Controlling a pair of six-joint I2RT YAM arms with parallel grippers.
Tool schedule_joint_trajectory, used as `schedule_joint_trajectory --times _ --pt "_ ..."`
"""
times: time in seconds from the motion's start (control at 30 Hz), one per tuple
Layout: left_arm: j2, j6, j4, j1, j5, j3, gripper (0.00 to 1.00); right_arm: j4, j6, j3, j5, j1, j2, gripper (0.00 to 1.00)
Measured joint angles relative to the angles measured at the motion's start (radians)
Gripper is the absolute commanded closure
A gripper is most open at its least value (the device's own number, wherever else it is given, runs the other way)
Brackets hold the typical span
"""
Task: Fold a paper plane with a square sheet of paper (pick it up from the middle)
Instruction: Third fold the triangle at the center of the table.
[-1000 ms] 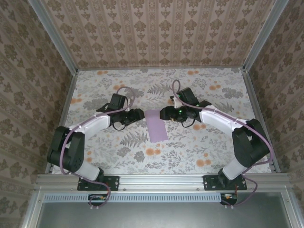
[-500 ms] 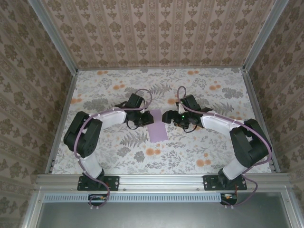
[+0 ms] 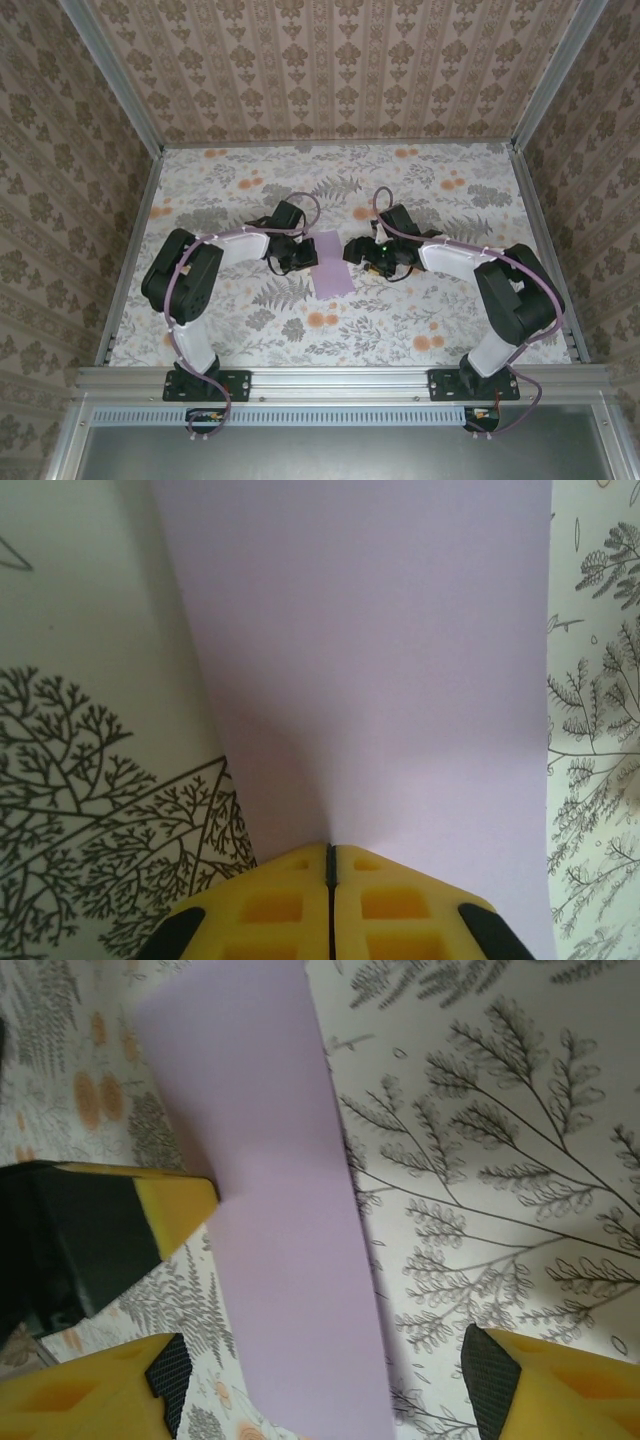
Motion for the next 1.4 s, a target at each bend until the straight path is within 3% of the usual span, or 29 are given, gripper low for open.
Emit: schedule_joint_trajectory --times 0.67,1.4 --pt "0.0 0.0 0.003 -0.001 -0.011 -0.003 0.96 0.0 0.035 -0.026 -0.055 0.038 0.022 0.53" --pt "0.0 -0.001 0.007 -0.001 -0.01 -0.005 0.96 0.0 0.041 -0.037 -0.1 0.074 0.069 0.56"
